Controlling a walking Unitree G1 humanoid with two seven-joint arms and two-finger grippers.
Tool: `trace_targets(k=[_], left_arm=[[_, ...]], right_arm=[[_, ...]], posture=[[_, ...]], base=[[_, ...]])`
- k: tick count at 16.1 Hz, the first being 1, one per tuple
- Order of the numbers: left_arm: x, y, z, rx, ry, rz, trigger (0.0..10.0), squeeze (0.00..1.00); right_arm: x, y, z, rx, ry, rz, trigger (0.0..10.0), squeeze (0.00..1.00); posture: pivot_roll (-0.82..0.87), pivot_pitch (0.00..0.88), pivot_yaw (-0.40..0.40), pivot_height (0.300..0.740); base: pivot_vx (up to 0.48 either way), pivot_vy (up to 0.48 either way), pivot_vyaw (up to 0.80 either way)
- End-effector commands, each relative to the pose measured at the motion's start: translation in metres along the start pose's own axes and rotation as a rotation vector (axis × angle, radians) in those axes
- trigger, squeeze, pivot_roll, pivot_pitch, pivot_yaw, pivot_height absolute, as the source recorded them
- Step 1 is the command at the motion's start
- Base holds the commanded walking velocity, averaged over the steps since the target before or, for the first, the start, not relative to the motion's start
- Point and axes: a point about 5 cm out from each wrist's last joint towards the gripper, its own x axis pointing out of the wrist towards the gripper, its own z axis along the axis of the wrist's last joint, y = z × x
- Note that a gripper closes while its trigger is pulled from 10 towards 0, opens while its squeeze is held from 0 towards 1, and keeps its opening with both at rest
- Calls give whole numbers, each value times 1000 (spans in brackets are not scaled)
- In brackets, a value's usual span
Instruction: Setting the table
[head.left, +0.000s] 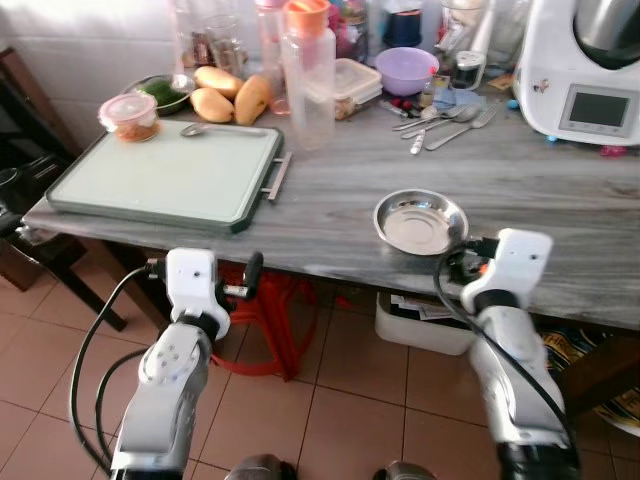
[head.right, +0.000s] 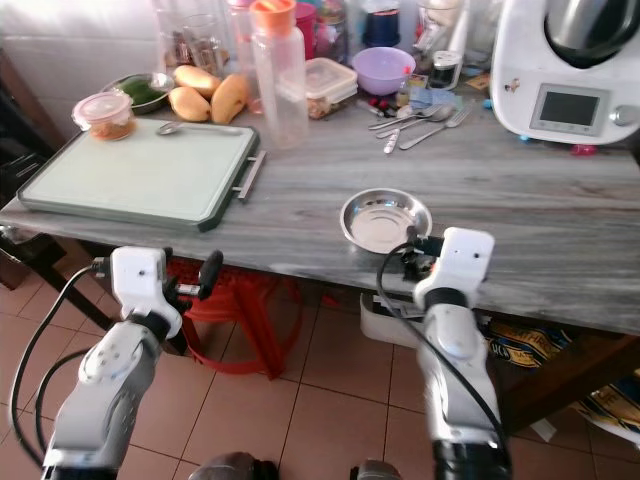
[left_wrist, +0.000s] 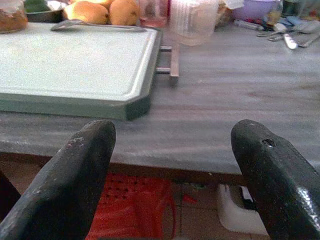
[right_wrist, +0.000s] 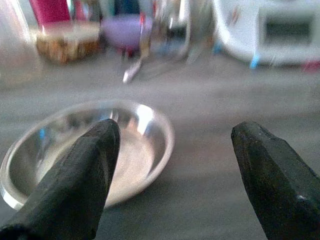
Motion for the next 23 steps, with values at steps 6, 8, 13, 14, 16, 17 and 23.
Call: trace_targets(k=[6, 8, 13, 14, 16, 17, 23], left_arm=[[13, 4, 0, 39, -81, 155, 10000, 0], [10, 1, -4, 16, -60, 191, 10000, 0], [9, -5, -7, 43, -100, 176, 10000, 0], [9, -6, -8, 63, -94, 154, 10000, 0], [10, -9, -4, 78, -99, 106, 10000, 0], [7, -6, -2, 79, -103, 117, 10000, 0], [-23, 12, -15, 53, -58, 170, 10000, 0]], right_arm=[[-13, 6, -7, -103, -64, 114, 10000, 1000], [-6, 19, -3, -131, -87, 209, 10000, 392], [-8, 18, -6, -174, -76, 245, 10000, 0], [-10, 18, -9, -170, -70, 238, 10000, 0], [-17, 12, -13, -157, -66, 194, 10000, 0], [-21, 6, -16, -143, -59, 159, 10000, 0], [-41, -1, -25, -44, -15, 127, 10000, 0]], posture=[[16, 0, -60, 740], [47, 0, -123, 740], [34, 0, -110, 740], [29, 0, -97, 740], [31, 0, -60, 740], [22, 0, -31, 740], [16, 0, 10, 740]], base=[[0, 0, 0], [0, 0, 0], [0, 0, 0], [0, 0, 0], [0, 0, 0], [0, 0, 0], [0, 0, 0]])
